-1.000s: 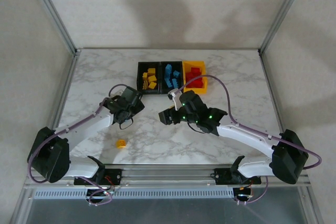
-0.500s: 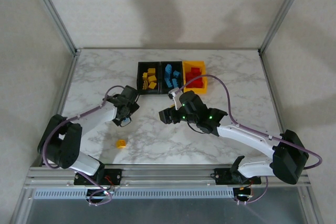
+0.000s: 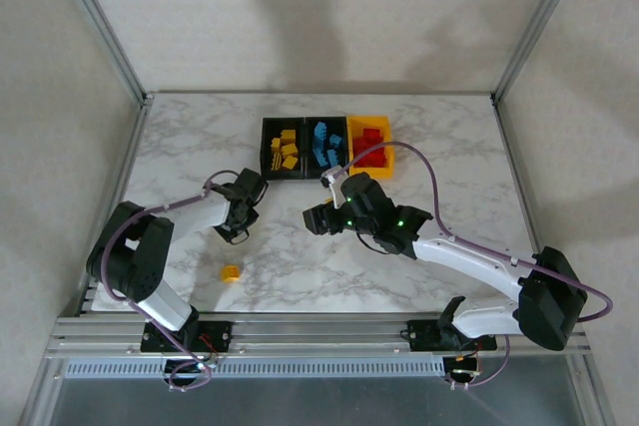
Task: Sort the legos into containers by color
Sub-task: Pick up the lego from the middle-left of the table, then place the lego in the container.
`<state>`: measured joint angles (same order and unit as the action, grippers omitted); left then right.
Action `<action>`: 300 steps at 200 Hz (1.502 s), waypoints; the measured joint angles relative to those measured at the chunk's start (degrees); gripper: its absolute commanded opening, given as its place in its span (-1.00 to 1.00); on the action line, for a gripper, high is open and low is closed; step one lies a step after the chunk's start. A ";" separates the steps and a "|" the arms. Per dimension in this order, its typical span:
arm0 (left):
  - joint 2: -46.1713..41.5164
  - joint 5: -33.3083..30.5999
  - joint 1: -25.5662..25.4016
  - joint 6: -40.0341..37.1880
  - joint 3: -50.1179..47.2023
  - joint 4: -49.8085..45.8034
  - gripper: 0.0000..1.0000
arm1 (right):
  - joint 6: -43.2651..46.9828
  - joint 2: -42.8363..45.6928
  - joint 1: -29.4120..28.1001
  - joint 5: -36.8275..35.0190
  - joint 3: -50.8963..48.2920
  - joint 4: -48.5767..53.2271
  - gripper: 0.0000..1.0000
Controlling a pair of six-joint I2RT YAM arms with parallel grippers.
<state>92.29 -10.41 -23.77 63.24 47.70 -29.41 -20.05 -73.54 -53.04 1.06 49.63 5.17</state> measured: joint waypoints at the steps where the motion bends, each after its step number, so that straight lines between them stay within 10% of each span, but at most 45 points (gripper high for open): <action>1: 0.00 0.00 0.00 0.04 0.00 -0.02 -0.19 | -0.02 0.00 0.00 0.00 -0.02 0.00 0.33; 127: -1.55 2.51 -7.39 -4.15 15.37 0.83 -0.29 | -4.66 7.91 7.72 -0.46 -4.11 2.40 0.33; 300: 39.93 4.61 -13.27 -15.39 73.18 -9.73 -0.24 | -11.13 12.85 19.17 -1.29 -8.76 9.29 0.33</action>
<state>132.22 -5.80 -37.04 47.86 120.88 -39.13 -31.18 -60.69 -33.87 -0.23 40.86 14.46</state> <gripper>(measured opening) 0.377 0.664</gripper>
